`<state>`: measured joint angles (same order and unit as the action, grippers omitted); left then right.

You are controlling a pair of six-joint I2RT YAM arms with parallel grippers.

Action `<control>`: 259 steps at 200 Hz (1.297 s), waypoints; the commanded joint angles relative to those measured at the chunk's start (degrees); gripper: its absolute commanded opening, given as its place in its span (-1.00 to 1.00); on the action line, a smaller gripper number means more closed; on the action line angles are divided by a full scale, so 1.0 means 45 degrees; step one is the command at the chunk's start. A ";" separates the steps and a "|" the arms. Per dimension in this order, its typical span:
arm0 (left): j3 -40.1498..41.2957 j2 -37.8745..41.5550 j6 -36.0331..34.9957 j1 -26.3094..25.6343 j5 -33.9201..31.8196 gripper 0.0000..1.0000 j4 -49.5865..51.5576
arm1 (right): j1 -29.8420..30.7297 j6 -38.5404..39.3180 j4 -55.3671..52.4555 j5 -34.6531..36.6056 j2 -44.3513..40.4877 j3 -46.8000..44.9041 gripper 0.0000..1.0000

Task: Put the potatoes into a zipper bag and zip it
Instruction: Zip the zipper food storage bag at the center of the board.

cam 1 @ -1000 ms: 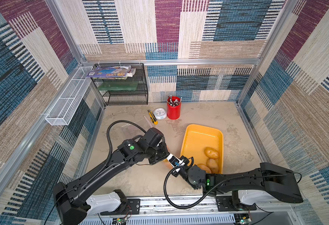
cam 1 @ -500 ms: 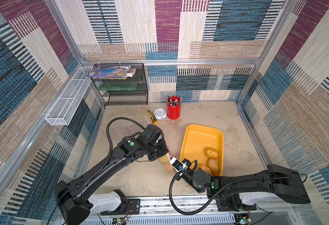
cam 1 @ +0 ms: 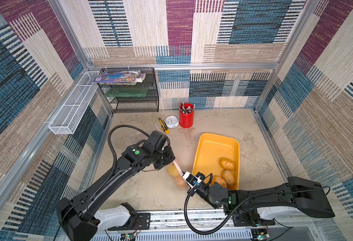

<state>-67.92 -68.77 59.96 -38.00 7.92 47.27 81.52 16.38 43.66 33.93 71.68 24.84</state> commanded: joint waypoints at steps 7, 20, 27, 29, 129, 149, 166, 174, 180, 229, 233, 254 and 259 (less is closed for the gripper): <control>0.0056 0.0057 -0.0589 0.0601 -0.0597 -1.00 -0.0428 | 0.0047 -0.0334 0.0610 -0.0412 -0.0310 -0.0230 -1.00; 0.0047 0.0123 -0.0705 0.0803 -0.0623 -1.00 -0.0469 | 0.0055 -0.0397 0.0623 -0.0431 -0.0487 -0.0368 -1.00; 0.0016 0.0156 -0.0778 0.0891 -0.0693 -1.00 -0.0465 | 0.0053 -0.0451 0.0630 -0.0468 -0.0592 -0.0450 -1.00; 0.0015 0.0149 -0.0784 0.0916 -0.0713 -1.00 -0.0469 | 0.0050 -0.0465 0.0630 -0.0479 -0.0620 -0.0468 -1.00; -0.0159 -0.0160 -0.1361 0.2408 -0.1297 -1.00 -0.0534 | 0.0051 -0.0964 0.0623 -0.1008 -0.1807 -0.1290 -1.00; -0.0161 -0.0147 -0.1440 0.2637 -0.1456 -1.00 -0.0552 | 0.0058 -0.0984 0.0634 -0.1017 -0.1883 -0.1364 -1.00; -0.0243 -0.0112 -0.1538 0.2829 -0.1608 -1.00 -0.0554 | 0.0057 -0.1004 0.0688 -0.1017 -0.1932 -0.1448 -1.00; -0.0286 -0.0090 -0.1563 0.2902 -0.1699 -1.00 -0.0510 | 0.0060 -0.1004 0.0703 -0.1027 -0.1973 -0.1457 -1.00; -0.0304 -0.0068 -0.1585 0.2950 -0.1741 -1.00 -0.0504 | 0.0060 -0.1004 0.0698 -0.1037 -0.2000 -0.1480 -1.00; -0.0296 0.0071 -0.1682 0.3266 -0.1956 -1.00 -0.0589 | 0.0039 -0.1060 0.0722 -0.1051 -0.2142 -0.1616 -1.00; -0.0284 0.0068 -0.1679 0.3306 -0.1939 -1.00 -0.0582 | 0.0044 -0.1077 0.0726 -0.1056 -0.2157 -0.1624 -1.00; -0.0325 -0.0033 -0.1704 0.3484 -0.1828 -1.00 -0.0591 | 0.0049 -0.1082 0.0754 -0.1077 -0.2185 -0.1675 -1.00; -0.0336 -0.0054 -0.1709 0.3519 -0.1818 -1.00 -0.0597 | 0.0032 -0.1101 0.0764 -0.1076 -0.2197 -0.1681 -1.00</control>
<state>-68.88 -68.64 53.17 -23.05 3.16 46.70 81.62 12.23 44.31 29.98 62.22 17.56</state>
